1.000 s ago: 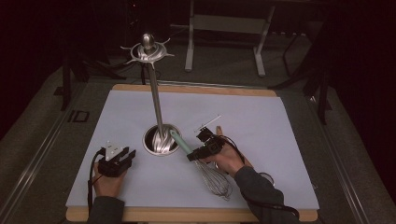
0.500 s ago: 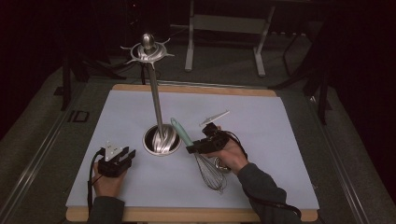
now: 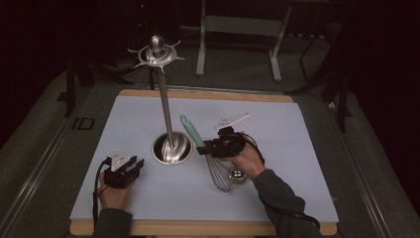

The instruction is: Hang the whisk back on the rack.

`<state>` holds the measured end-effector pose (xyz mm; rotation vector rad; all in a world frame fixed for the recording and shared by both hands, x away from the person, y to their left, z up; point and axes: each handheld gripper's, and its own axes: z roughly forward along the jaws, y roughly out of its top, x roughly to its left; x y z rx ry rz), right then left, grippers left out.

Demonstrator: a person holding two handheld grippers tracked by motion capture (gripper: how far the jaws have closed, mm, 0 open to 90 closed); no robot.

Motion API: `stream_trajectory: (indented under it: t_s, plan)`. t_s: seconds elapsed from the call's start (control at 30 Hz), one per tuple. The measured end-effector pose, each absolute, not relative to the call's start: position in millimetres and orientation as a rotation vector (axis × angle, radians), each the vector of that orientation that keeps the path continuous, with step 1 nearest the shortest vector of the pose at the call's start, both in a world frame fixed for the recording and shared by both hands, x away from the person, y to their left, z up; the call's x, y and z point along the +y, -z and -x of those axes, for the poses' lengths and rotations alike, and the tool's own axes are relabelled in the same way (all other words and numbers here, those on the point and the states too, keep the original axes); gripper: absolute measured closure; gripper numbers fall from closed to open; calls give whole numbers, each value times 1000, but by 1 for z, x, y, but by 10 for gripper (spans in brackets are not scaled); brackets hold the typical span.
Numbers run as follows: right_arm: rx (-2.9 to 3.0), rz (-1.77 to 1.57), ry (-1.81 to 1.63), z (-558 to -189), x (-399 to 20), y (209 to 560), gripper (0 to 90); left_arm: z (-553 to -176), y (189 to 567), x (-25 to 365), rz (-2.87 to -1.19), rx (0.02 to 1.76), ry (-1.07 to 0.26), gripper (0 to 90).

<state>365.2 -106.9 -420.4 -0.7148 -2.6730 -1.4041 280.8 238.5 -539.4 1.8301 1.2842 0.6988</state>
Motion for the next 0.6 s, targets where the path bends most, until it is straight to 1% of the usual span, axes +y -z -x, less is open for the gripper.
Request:
stream_trajectory:
  t_s: [0.4,0.6]
  plan:
    - [-2676,667,1592,-370,-109,401,690,-281,539,239,-1829,1284,-699,668]
    - [-2728,587,1695,-368,-103,380,690,-281,539,239,-1829,1284,-698,668]
